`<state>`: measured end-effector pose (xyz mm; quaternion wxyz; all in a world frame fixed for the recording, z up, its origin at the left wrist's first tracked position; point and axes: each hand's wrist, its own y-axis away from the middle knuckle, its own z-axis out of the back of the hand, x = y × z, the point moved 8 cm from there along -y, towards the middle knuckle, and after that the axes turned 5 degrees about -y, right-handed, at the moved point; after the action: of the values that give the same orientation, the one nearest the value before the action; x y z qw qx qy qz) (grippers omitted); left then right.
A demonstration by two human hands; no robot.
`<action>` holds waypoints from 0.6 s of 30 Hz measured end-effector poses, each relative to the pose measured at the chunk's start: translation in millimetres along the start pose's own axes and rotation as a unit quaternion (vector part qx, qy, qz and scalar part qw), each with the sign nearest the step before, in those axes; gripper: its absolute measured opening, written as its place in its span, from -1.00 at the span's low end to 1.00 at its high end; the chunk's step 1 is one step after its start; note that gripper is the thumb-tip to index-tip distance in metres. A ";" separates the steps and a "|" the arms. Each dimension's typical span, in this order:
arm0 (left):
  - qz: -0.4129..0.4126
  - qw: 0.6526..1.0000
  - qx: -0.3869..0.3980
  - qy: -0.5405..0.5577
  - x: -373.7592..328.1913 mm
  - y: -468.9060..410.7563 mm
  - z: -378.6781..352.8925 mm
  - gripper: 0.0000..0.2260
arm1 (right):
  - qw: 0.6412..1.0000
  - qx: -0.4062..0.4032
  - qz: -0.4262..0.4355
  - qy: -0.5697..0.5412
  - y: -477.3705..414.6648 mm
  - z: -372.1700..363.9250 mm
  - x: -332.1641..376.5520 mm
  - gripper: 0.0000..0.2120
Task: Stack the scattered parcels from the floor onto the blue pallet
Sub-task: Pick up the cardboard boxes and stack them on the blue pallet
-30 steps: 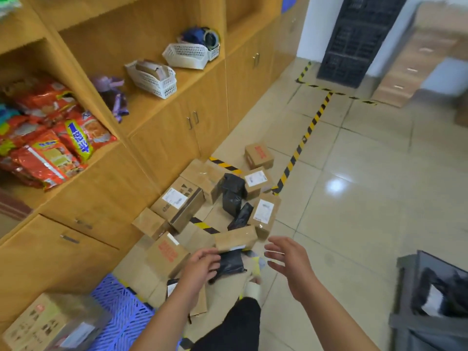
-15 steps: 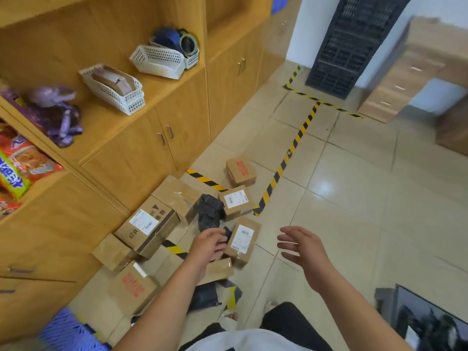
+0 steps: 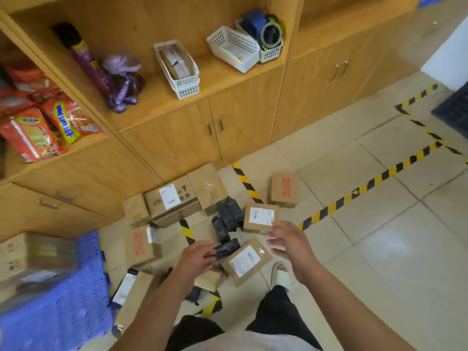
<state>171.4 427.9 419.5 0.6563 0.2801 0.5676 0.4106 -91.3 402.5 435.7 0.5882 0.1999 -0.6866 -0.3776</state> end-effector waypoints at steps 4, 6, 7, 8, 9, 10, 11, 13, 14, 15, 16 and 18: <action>0.028 0.998 -0.023 0.045 8.6 22.6 -11.9 -0.84 | 0.998 0.052 -0.005 0.046 -26.8 9.7 30.4 -0.89; 0.036 0.996 -0.045 0.062 12.4 29.4 -11.8 -0.83 | 0.996 0.075 -0.007 0.054 -35.9 7.8 38.6 -0.90; 0.040 0.995 -0.055 0.068 13.9 31.8 -12.4 -0.83 | 0.994 0.084 -0.007 0.063 -40.6 6.7 40.2 -0.90; 0.047 0.994 -0.061 0.076 15.0 33.9 -14.3 -0.83 | 0.993 0.091 -0.009 0.075 -43.8 6.0 40.4 -0.89; 0.057 0.993 -0.063 0.085 17.1 35.4 -17.2 -0.85 | 0.992 0.098 -0.013 0.084 -46.2 5.1 39.6 -0.88; 0.068 0.991 -0.066 0.095 19.2 35.5 -20.4 -0.86 | 0.990 0.103 -0.016 0.091 -48.1 4.8 39.4 -0.88; 0.075 0.990 -0.069 0.103 20.7 34.7 -23.6 -0.88 | 0.990 0.104 -0.018 0.096 -50.5 4.6 39.5 -0.89; 0.078 0.988 -0.071 0.117 20.8 29.7 -30.4 -0.90 | 0.987 0.104 -0.017 0.119 -52.0 3.0 42.7 -0.90; 0.081 0.986 -0.070 0.128 20.7 25.6 -34.4 -0.91 | 0.985 0.104 -0.011 0.136 -52.9 2.7 44.9 -0.89; 0.089 0.985 -0.066 0.136 21.8 20.8 -39.1 -0.90 | 0.982 0.102 -0.002 0.156 -53.7 3.4 47.5 -0.89; 0.102 0.983 -0.057 0.142 25.1 16.2 -45.8 -0.87 | 0.979 0.101 0.008 0.180 -52.2 5.5 50.4 -0.89; 0.128 0.977 -0.040 0.167 35.5 6.2 -58.6 -0.90 | 0.968 0.101 0.023 0.226 -47.6 10.2 55.4 -0.86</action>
<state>113.6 455.7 394.8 0.5047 0.2513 0.6117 0.5550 -121.8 335.3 436.1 0.7136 0.3226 -0.5749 -0.2371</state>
